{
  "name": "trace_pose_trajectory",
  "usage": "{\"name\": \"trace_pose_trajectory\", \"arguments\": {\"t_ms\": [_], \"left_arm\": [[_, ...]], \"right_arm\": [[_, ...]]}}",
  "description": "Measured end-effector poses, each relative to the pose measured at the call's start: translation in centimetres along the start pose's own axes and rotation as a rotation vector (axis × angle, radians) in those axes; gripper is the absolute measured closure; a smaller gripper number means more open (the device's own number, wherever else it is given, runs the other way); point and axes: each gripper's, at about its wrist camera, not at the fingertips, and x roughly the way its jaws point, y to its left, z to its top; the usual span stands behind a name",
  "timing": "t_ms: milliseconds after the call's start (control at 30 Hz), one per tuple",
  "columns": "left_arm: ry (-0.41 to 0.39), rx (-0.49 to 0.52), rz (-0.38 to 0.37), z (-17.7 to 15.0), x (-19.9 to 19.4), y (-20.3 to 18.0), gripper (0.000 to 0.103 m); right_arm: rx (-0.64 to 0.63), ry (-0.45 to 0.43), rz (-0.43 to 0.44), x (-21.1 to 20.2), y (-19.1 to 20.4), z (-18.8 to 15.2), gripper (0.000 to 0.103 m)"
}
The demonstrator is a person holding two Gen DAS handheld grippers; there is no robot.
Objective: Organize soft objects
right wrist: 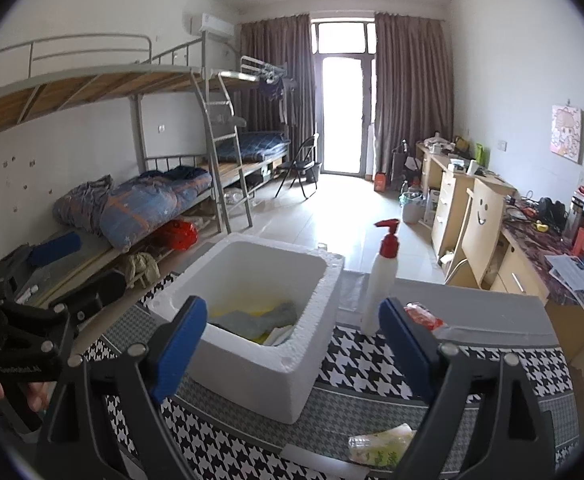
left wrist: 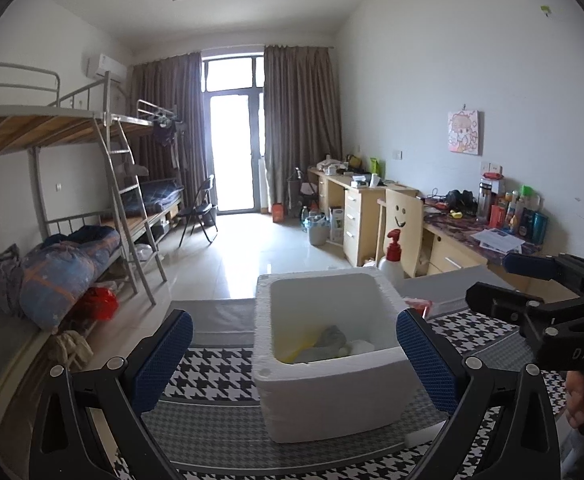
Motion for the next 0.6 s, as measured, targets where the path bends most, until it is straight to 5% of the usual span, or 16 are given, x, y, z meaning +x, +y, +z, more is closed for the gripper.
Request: {"name": "trace_pose_trajectory", "arguments": {"t_ms": [600], "left_arm": [[-0.024,0.026,-0.087,-0.9,-1.7,-3.2,0.001]], "right_arm": [[0.052,-0.062,-0.069,-4.2,-3.1,-2.2,0.012]]}}
